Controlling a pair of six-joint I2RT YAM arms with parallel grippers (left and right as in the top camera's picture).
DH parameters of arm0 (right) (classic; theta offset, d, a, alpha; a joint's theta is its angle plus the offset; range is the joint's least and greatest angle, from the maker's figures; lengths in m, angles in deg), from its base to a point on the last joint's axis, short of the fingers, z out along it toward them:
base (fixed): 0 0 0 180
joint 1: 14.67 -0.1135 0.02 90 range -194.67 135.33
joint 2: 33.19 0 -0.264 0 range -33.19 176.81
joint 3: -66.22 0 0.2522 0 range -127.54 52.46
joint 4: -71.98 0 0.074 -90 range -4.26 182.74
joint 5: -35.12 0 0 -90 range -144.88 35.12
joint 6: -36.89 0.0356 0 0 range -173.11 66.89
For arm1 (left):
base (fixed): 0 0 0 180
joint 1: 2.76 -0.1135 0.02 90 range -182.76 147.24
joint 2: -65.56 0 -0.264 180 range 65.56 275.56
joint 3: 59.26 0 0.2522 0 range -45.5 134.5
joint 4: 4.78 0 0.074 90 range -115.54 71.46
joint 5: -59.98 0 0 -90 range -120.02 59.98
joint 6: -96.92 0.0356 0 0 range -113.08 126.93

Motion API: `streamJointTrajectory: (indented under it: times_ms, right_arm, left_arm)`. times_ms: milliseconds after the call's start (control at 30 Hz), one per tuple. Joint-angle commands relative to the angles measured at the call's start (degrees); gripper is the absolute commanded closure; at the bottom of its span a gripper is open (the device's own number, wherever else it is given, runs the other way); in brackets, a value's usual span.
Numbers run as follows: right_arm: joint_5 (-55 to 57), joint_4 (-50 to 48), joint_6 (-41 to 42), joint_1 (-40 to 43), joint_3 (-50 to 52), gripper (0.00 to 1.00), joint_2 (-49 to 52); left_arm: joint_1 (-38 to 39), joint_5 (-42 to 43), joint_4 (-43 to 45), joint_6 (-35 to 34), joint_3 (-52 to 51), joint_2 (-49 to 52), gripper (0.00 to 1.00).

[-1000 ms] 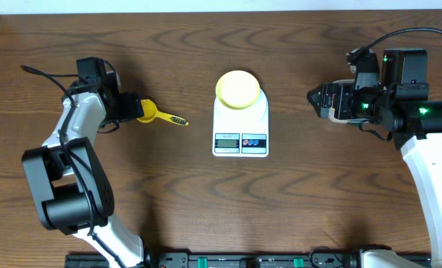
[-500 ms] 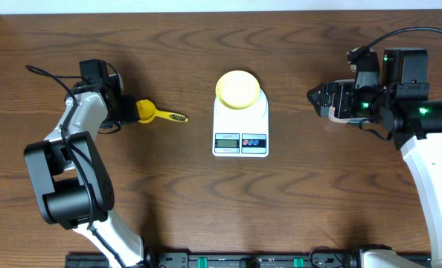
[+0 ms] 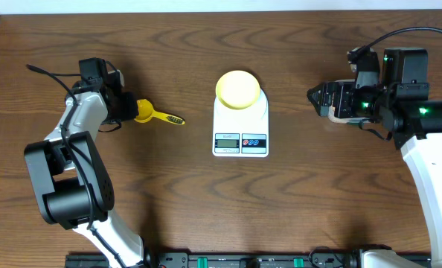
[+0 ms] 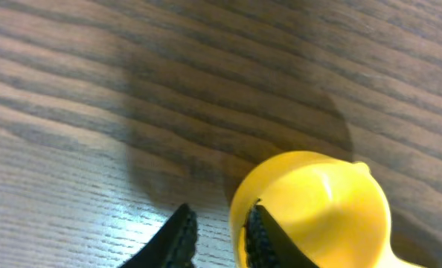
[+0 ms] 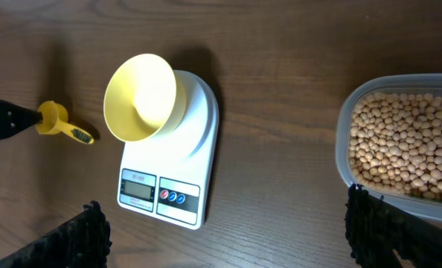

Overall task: Scoop item into bowl and weigh 50g on scale
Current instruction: 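Move the left gripper down onto the yellow scoop's cup rim, then close the left gripper on the scoop and lift it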

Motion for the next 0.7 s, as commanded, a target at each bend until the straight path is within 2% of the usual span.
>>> streamJointTrajectory:
  times_ms: [0, 267, 667]
  right_arm:
    - [-0.7, -0.09, 0.87, -0.57, -1.42, 0.01, -0.79]
    - [-0.7, -0.24, 0.9, -0.57, -1.42, 0.01, -0.79]
    - [-0.68, -0.2, 0.87, -0.57, -1.42, 0.01, -0.79]
  left_arm:
    - [-0.11, 1.2, 0.07, 0.13, 1.11, 0.76, 0.81]
    - [-0.11, 1.2, 0.02, 0.15, 1.11, 0.76, 0.92]
    - [-0.11, 1.2, -0.04, 0.11, 1.11, 0.76, 0.93]
